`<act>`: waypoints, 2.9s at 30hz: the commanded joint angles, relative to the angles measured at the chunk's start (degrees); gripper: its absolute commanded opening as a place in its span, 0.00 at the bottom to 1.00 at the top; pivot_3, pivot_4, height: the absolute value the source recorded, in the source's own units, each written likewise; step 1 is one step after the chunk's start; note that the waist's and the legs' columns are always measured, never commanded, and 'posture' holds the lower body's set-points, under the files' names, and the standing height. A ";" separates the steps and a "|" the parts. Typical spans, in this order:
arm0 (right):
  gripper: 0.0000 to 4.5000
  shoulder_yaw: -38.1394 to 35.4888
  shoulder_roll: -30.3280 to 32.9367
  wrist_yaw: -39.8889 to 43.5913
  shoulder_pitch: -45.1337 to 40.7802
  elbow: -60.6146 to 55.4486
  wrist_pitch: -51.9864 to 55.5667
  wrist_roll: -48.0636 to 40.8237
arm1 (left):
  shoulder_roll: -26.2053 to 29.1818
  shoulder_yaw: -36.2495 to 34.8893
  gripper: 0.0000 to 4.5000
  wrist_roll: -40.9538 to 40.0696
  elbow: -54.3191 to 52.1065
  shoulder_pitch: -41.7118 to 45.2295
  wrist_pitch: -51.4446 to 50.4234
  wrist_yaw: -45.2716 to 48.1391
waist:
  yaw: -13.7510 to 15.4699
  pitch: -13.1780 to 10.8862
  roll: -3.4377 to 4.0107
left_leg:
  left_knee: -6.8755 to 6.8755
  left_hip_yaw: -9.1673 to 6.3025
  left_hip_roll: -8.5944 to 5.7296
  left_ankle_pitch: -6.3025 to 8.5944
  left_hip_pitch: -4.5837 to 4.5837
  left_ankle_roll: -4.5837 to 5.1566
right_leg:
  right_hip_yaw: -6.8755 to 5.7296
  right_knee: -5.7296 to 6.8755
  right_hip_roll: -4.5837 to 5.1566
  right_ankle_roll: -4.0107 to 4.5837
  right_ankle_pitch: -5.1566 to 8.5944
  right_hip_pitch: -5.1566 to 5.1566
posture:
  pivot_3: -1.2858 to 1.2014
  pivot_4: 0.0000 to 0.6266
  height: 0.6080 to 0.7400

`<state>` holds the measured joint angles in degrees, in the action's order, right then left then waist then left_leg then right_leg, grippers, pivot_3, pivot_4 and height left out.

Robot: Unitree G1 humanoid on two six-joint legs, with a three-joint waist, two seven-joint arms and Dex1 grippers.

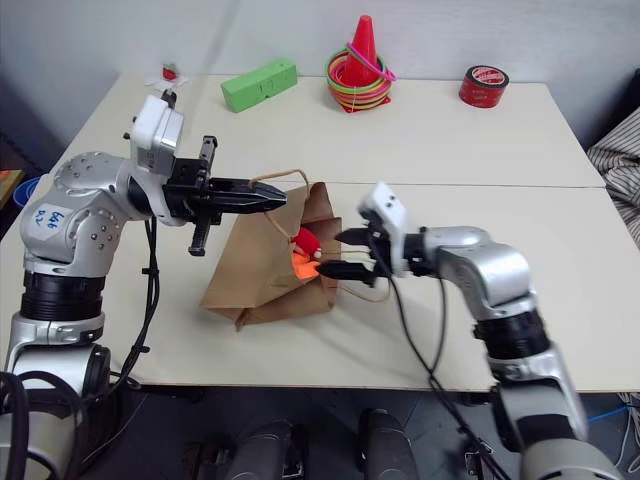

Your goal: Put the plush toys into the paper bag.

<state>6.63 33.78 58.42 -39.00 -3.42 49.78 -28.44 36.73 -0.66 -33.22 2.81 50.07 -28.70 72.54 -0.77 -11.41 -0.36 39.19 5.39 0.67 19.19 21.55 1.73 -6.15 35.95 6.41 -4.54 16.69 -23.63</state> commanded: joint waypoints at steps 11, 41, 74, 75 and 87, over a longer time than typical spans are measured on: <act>0.99 2.44 -5.26 2.12 -5.07 24.82 -18.40 10.12 | 0.04 -0.61 0.00 -1.15 -3.83 0.01 -0.72 0.60 | -0.79 -0.01 0.00 | -0.01 0.10 0.06 -0.03 -0.04 -0.05 | 0.04 0.05 -0.06 -0.01 0.00 -0.05 | 0.52 0.24 1.00; 0.01 -46.49 2.33 -12.22 5.27 -8.96 42.08 -36.66 | -7.50 -1.02 0.00 5.79 9.16 6.35 14.51 -4.30 | 1.88 0.00 0.00 | 0.03 0.04 -0.01 -0.01 -0.02 -0.01 | 0.02 0.03 0.03 -0.03 -0.02 0.00 | 0.52 0.24 1.00; 1.00 -45.80 7.37 -24.04 19.94 -19.84 8.69 -46.26 | 4.33 -5.21 0.99 5.44 8.19 -4.39 7.69 -0.69 | 1.90 -0.01 0.00 | -0.04 0.12 0.01 0.04 0.02 0.08 | 0.06 -0.06 -0.03 -0.07 -0.04 -0.05 | 0.52 0.24 1.00; 1.00 -45.77 7.91 -23.04 21.38 -19.89 7.89 -45.42 | 4.53 -5.60 0.99 4.79 6.36 -6.02 6.52 -1.21 | 1.89 -0.01 0.00 | -0.04 0.10 0.02 0.04 0.02 0.08 | 0.06 -0.07 -0.02 -0.07 -0.04 -0.04 | 0.52 0.24 1.00; 0.40 -23.82 7.52 -1.82 39.78 -24.18 -29.69 -8.86 | -3.43 -6.19 1.00 0.90 -14.24 -20.26 -1.40 -16.51 | 1.98 -0.02 -0.07 | -0.02 0.13 -0.03 0.06 -0.14 0.09 | 0.15 -0.09 0.03 -0.19 -0.10 0.11 | 0.52 0.24 1.00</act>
<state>-18.59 41.86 55.71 0.87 -25.91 24.47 -39.59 33.73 -6.51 -31.15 -8.26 30.02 -30.05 57.85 1.21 -11.42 -0.43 39.18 5.52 0.66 19.24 21.37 1.81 -5.99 35.87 6.45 -4.72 16.60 -23.49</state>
